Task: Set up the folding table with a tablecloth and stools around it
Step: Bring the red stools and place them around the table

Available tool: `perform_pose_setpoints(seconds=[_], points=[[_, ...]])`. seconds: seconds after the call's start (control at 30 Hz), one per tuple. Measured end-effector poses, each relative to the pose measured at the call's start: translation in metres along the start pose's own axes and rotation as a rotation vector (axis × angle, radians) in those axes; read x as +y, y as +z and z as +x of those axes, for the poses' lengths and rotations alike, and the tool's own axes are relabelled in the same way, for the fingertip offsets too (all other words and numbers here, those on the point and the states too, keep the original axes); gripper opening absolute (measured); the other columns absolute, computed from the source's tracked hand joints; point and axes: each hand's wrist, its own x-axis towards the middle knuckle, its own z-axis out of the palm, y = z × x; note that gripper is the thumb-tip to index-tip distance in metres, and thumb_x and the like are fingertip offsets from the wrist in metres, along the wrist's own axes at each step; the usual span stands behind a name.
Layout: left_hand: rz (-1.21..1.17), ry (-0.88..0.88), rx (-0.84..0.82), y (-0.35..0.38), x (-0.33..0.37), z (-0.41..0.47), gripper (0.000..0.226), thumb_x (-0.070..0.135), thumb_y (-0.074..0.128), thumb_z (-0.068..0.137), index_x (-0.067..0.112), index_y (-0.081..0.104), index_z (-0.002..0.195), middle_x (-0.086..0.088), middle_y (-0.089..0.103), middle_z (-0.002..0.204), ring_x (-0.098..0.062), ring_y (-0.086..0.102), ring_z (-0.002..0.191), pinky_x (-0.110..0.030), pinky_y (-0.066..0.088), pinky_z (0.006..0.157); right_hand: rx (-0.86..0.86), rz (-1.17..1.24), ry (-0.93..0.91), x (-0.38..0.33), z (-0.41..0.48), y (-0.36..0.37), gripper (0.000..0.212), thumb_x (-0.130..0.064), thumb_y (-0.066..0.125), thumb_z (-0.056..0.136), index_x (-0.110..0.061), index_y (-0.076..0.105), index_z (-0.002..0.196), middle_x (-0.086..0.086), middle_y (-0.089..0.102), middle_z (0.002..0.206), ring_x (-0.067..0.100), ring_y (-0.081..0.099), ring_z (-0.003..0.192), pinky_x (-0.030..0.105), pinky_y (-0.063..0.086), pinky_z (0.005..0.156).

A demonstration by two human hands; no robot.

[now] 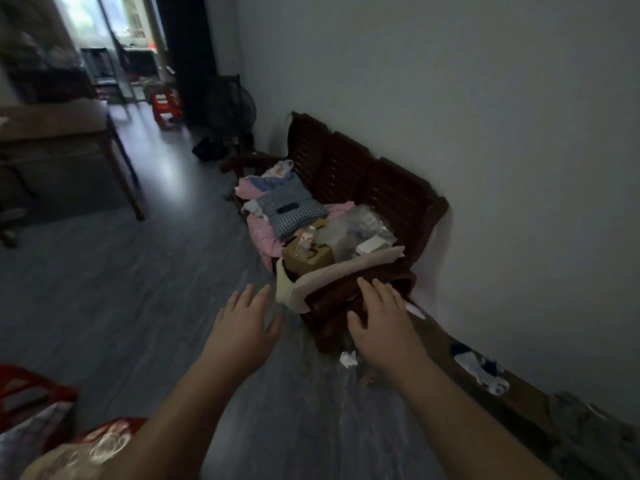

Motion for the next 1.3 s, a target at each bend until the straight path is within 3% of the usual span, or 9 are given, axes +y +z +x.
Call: perform_pose_setpoints(seconds=[0.17, 0.33, 0.6, 0.73, 0.8, 1.1, 1.3], points=[[-0.014, -0.176, 0.047, -0.012, -0.045, 0.031, 0.071, 0.053, 0.043, 0.098, 0.028, 0.013, 0.158, -0.007, 0.013, 0.166, -0.028, 0.011, 0.152, -0.045, 0.018, 0.123, -0.093, 0.003, -0.177, -0.043, 0.074, 0.034, 0.065, -0.043, 0.046, 0.095, -0.019, 0.029, 0.154, 0.006, 0.029, 0.158, 0.024, 0.018, 0.147, 0.035, 0.014, 0.120], [-0.046, -0.373, 0.120, -0.031, -0.128, 0.043, 0.071, 0.050, 0.045, 0.098, 0.026, 0.015, 0.158, -0.009, 0.015, 0.165, -0.029, 0.014, 0.152, -0.041, 0.018, 0.123, -0.256, 0.023, -0.329, -0.114, 0.133, 0.092, 0.067, -0.041, 0.048, 0.097, -0.023, 0.023, 0.156, 0.007, 0.023, 0.162, 0.025, 0.014, 0.149, 0.038, 0.012, 0.123], [-0.047, -0.685, 0.184, -0.059, -0.287, 0.024, 0.072, 0.049, 0.047, 0.097, 0.020, 0.022, 0.157, -0.015, 0.023, 0.162, -0.035, 0.024, 0.147, -0.043, 0.022, 0.120, -0.429, -0.024, -0.594, -0.278, 0.178, 0.198, 0.069, -0.044, 0.044, 0.094, -0.020, 0.025, 0.156, 0.009, 0.025, 0.161, 0.027, 0.015, 0.149, 0.043, 0.019, 0.122], [-0.021, -0.785, 0.218, -0.080, -0.351, 0.003, 0.074, 0.055, 0.038, 0.091, 0.018, 0.030, 0.154, -0.017, 0.034, 0.156, -0.037, 0.035, 0.140, -0.046, 0.031, 0.115, -0.548, -0.022, -0.725, -0.365, 0.177, 0.246, 0.068, -0.042, 0.045, 0.097, -0.023, 0.019, 0.157, 0.004, 0.018, 0.163, 0.024, 0.009, 0.151, 0.044, 0.018, 0.122], [-0.064, -0.878, 0.278, -0.087, -0.375, -0.015, 0.068, 0.049, 0.045, 0.095, 0.017, 0.031, 0.153, -0.017, 0.033, 0.157, -0.036, 0.032, 0.143, -0.048, 0.030, 0.116, -0.605, -0.023, -0.812, -0.401, 0.171, 0.265, 0.067, -0.041, 0.046, 0.098, -0.024, 0.018, 0.157, 0.003, 0.017, 0.164, 0.023, 0.007, 0.151, 0.043, 0.017, 0.122], [-0.143, -1.358, 0.448, -0.070, -0.422, -0.112, 0.069, 0.048, 0.045, 0.097, 0.021, 0.023, 0.156, -0.014, 0.025, 0.161, -0.032, 0.022, 0.148, -0.050, 0.026, 0.118, -0.844, 0.018, -1.221, -0.518, 0.132, 0.352, 0.064, -0.035, 0.054, 0.095, -0.018, 0.032, 0.152, 0.010, 0.032, 0.157, 0.027, 0.021, 0.147, 0.043, 0.021, 0.121], [-0.185, -1.658, 0.544, -0.046, -0.411, -0.119, 0.072, 0.050, 0.046, 0.095, 0.020, 0.023, 0.156, -0.016, 0.025, 0.161, -0.034, 0.023, 0.148, -0.051, 0.026, 0.118, -1.046, 0.027, -1.458, -0.552, 0.127, 0.398, 0.062, -0.037, 0.049, 0.096, -0.026, 0.027, 0.153, 0.001, 0.027, 0.160, 0.021, 0.016, 0.149, 0.046, 0.022, 0.121]])
